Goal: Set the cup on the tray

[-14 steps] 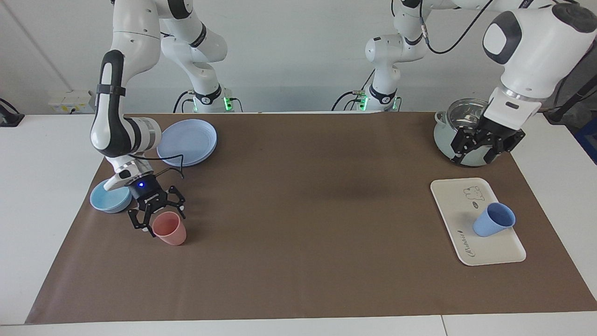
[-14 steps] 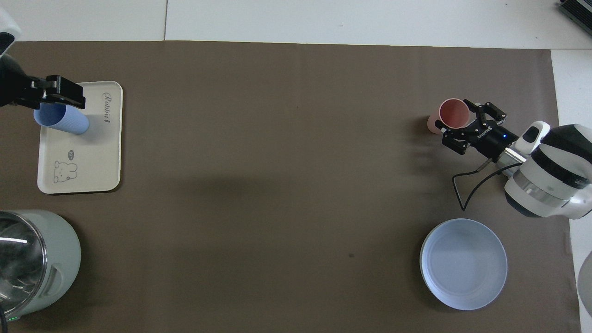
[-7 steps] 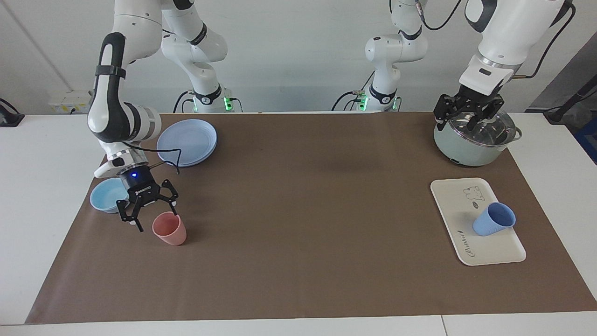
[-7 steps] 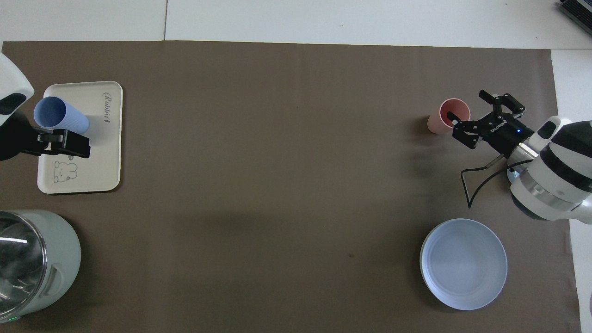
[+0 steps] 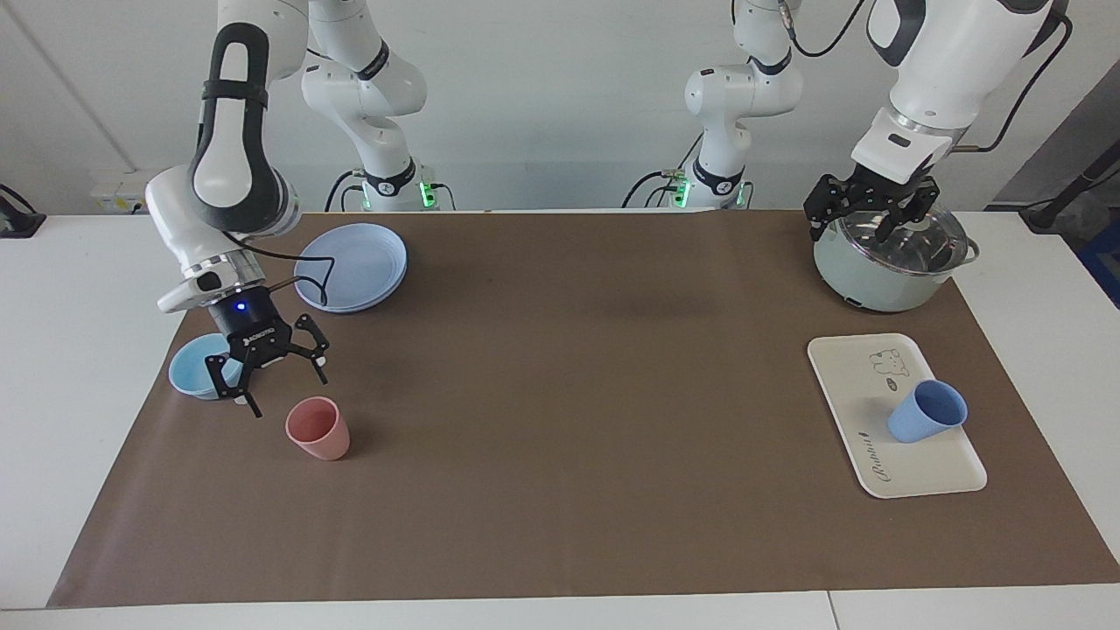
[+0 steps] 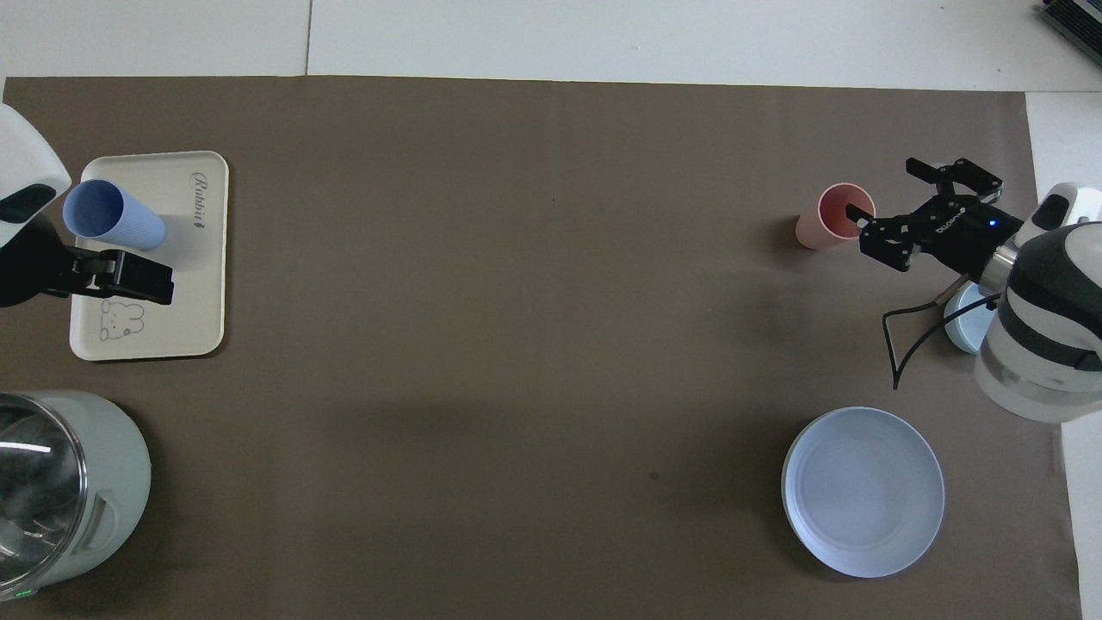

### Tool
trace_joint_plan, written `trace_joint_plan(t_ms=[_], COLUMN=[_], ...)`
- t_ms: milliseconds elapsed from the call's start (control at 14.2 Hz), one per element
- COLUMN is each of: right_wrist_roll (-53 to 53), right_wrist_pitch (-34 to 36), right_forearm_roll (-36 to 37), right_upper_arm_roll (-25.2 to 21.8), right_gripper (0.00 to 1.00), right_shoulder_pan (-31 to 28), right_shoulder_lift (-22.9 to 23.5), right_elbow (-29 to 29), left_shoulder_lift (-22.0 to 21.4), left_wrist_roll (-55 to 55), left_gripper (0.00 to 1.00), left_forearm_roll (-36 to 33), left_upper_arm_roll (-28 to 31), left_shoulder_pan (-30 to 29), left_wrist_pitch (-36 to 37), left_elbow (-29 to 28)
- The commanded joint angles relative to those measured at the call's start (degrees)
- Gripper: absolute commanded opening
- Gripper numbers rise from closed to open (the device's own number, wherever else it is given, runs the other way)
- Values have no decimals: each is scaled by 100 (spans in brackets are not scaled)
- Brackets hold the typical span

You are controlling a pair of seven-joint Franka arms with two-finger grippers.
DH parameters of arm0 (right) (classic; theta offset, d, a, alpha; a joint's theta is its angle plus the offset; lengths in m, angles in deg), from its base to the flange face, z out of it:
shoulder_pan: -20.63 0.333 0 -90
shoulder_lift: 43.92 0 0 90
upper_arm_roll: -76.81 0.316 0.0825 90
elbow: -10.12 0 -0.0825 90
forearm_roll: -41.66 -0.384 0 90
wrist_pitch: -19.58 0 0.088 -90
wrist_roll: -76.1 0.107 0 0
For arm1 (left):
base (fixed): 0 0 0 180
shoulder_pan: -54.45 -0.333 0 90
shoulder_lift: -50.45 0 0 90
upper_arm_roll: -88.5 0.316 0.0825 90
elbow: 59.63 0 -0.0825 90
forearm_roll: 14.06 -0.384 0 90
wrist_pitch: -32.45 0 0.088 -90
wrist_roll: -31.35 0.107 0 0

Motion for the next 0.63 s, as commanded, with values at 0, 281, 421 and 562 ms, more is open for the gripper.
trace_joint_plan(t_ms=[0, 281, 421, 562], right_wrist_roll=[1077, 3482, 4775, 5866], right_wrist_pitch=[180, 1434, 2155, 2736], right_forearm_roll=[1414, 4279, 5195, 5909], right_upper_arm_roll=[4, -49, -40, 21], right_gripper=[100, 100, 100, 100], right_shoulder_pan=[-59, -200, -157, -148], right_shoulder_lift=[-267, -514, -557, -697], right_elbow=[-55, 479, 919, 1175], left_shoulder_lift=[-114, -97, -88, -35], left_wrist_roll=[88, 80, 62, 62], left_gripper=[100, 100, 100, 100], left_forearm_roll=[-90, -28, 94, 218], left_upper_arm_roll=[59, 85, 120, 147], left_shoulder_pan=[35, 35, 26, 26], left_wrist_pitch=[63, -7, -25, 89], left_elbow=[-100, -100, -74, 93])
